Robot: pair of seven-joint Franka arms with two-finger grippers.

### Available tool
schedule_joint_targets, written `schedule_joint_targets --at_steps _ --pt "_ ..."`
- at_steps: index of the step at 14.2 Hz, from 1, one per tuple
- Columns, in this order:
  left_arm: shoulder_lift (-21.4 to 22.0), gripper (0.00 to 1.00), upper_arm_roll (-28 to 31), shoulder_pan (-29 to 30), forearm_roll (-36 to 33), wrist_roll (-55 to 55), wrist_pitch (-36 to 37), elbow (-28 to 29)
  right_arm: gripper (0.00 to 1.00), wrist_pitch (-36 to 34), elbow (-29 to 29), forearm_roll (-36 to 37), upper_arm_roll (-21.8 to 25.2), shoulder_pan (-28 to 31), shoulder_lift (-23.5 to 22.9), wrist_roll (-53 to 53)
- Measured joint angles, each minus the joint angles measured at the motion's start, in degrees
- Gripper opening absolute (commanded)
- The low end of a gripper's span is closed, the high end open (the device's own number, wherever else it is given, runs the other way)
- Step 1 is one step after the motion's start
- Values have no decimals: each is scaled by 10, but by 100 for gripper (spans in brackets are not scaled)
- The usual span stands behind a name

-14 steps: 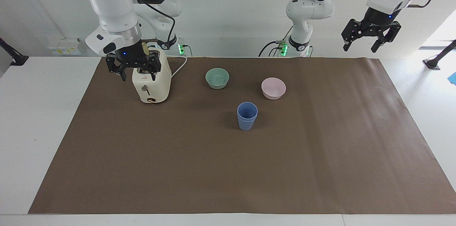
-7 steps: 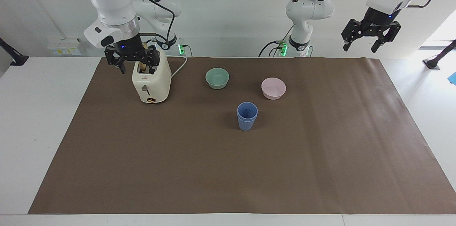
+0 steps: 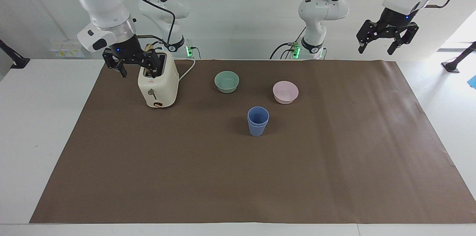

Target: Stack blue cups with both arms

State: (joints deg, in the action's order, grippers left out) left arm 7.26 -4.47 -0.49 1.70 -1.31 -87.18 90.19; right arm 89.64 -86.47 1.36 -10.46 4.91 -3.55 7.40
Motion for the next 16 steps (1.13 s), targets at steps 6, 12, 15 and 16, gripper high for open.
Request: schedule_joint_targets --at_steps 6,12,15,16 --pt "0 100 0 0 0 0 0 0 100 0 1 -1 0 0 11 0" --pt "0 100 0 0 0 0 0 0 100 0 1 -1 0 0 25 0" --pt "0 100 0 0 0 0 0 0 100 0 1 -1 0 0 25 0" --pt "0 100 0 0 0 0 0 0 100 0 1 -1 0 0 25 0"
